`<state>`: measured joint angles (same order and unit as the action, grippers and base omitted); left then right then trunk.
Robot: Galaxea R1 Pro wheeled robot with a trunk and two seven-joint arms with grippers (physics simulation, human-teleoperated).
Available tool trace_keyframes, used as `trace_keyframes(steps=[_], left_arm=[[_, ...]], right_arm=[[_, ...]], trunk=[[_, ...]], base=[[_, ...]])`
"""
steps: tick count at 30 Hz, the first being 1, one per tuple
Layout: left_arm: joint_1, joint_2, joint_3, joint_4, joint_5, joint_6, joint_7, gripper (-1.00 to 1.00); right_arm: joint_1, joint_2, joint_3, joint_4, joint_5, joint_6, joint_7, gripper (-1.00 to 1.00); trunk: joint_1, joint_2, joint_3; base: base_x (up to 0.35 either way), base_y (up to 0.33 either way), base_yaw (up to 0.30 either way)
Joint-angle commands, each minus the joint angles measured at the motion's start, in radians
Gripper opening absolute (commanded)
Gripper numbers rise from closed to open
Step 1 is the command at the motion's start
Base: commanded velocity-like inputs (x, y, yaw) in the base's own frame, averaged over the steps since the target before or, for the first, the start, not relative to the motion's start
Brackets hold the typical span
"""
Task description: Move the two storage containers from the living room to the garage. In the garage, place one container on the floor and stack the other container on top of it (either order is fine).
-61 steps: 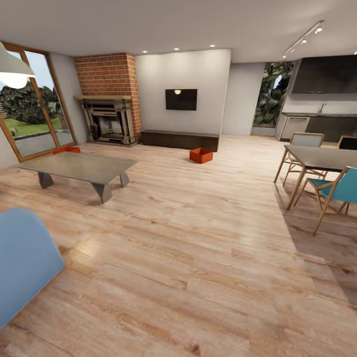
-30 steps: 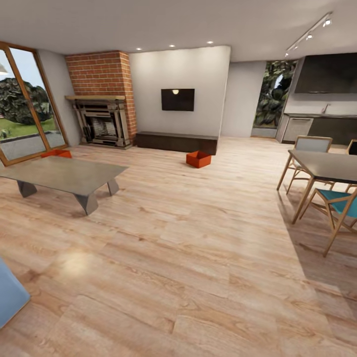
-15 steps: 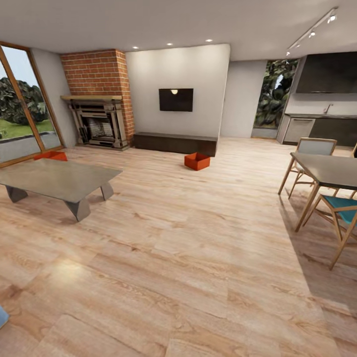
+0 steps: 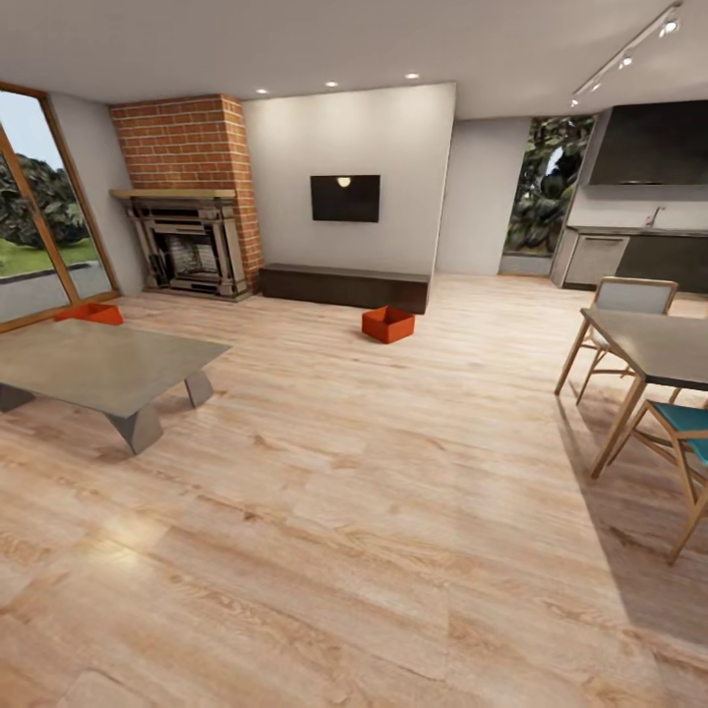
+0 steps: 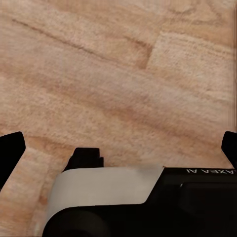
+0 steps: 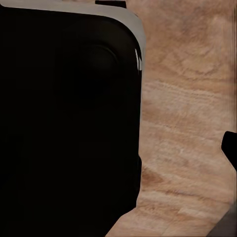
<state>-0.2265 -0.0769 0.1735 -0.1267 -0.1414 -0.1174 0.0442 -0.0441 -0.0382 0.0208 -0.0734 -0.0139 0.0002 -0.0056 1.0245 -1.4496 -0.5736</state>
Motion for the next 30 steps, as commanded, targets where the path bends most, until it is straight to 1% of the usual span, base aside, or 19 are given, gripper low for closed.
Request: trace_keyframes(steps=[1, 30], left_arm=[[-0.001, -0.001, 0.008, 0.001, -0.01, -0.004, 0.003, 1.0], [0.0, 0.0, 0.008, 0.001, -0.01, -0.004, 0.003, 1.0]], right_arm=[[0.0, 0.0, 0.002, 0.0, -0.002, 0.0, -0.001, 1.0], [0.0, 0.0, 0.002, 0.0, -0.002, 0.001, -0.001, 1.0]], trunk=[[0.001, 0.0, -0.001], [0.001, 0.0, -0.001]], base=[[0.333, -0.129, 0.0], [0.333, -0.129, 0.0]])
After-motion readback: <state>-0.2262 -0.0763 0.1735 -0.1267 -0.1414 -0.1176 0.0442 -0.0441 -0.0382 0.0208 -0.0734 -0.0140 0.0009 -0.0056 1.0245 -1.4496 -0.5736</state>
